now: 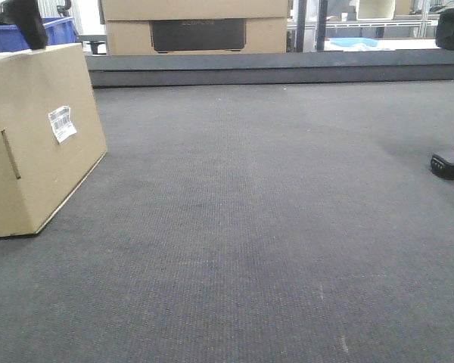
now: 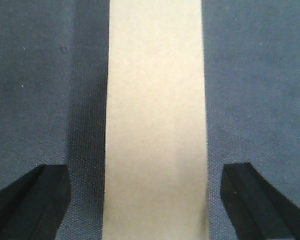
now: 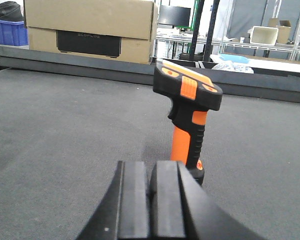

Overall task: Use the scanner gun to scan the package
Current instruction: 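Grasp the cardboard box top with the left gripper and tilt it up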

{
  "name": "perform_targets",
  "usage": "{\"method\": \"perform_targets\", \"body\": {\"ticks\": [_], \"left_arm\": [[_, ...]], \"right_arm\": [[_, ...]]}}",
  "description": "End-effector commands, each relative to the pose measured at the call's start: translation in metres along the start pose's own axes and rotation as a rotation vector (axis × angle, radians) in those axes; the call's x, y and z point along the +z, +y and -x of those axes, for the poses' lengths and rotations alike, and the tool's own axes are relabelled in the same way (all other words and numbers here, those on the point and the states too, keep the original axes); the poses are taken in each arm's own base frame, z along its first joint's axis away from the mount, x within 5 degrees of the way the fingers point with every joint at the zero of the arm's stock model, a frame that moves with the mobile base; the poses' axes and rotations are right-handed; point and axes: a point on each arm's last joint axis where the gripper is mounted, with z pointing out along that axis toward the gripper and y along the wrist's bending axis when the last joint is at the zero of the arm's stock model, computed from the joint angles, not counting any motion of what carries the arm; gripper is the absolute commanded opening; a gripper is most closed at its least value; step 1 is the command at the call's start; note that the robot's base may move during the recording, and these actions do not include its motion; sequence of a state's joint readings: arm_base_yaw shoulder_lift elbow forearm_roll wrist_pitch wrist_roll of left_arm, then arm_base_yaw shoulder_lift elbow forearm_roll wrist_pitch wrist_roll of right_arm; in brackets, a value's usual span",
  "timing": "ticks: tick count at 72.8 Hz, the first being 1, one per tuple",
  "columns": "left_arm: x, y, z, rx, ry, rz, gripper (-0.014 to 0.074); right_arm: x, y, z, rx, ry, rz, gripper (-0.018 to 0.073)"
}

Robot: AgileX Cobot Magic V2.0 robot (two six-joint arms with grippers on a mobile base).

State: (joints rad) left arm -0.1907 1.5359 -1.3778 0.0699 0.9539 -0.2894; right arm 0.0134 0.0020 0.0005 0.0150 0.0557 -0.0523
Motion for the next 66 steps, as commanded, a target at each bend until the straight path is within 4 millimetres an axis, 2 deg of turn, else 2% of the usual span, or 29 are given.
{"method": "perform_targets", "body": {"ticks": [1, 18, 27, 31, 36, 41, 48, 49, 66], "left_arm": [[0.005, -0.004, 0.001, -0.007, 0.011, -0.006, 0.0508], [0.026, -0.006, -0.002, 0.002, 0.078, 0.009, 0.0505], [0.036, -0.008, -0.005, 0.001, 0.13, 0.016, 0.0459], [0.037, -0.007, -0.006, 0.001, 0.142, 0.02, 0.0412], [0.037, -0.007, -0.007, 0.001, 0.148, 0.021, 0.031], [0.037, -0.007, -0.007, 0.001, 0.148, 0.021, 0.0167], [0.037, -0.008, -0.007, -0.003, 0.15, 0.016, -0.0094], [0.037, -0.008, -0.007, -0.005, 0.15, 0.014, -0.0111], [0.014, -0.018, -0.001, -0.083, 0.106, -0.11, -0.0111]], "right_arm": [[0.0, 0.0, 0.002, -0.003, -0.021, 0.0, -0.0168], [0.0, 0.0, 0.002, -0.003, -0.021, 0.0, -0.0168], [0.0, 0.0, 0.002, -0.003, -0.021, 0.0, -0.0168], [0.0, 0.0, 0.002, -0.003, -0.021, 0.0, -0.0168], [0.0, 0.0, 0.002, -0.003, -0.021, 0.0, -0.0168], [0.0, 0.0, 0.002, -0.003, -0.021, 0.0, -0.0168], [0.0, 0.0, 0.002, -0.003, -0.021, 0.0, -0.0168], [0.0, 0.0, 0.002, -0.003, -0.021, 0.0, -0.0168], [0.0, 0.0, 0.002, -0.003, -0.021, 0.0, -0.0168]]}}
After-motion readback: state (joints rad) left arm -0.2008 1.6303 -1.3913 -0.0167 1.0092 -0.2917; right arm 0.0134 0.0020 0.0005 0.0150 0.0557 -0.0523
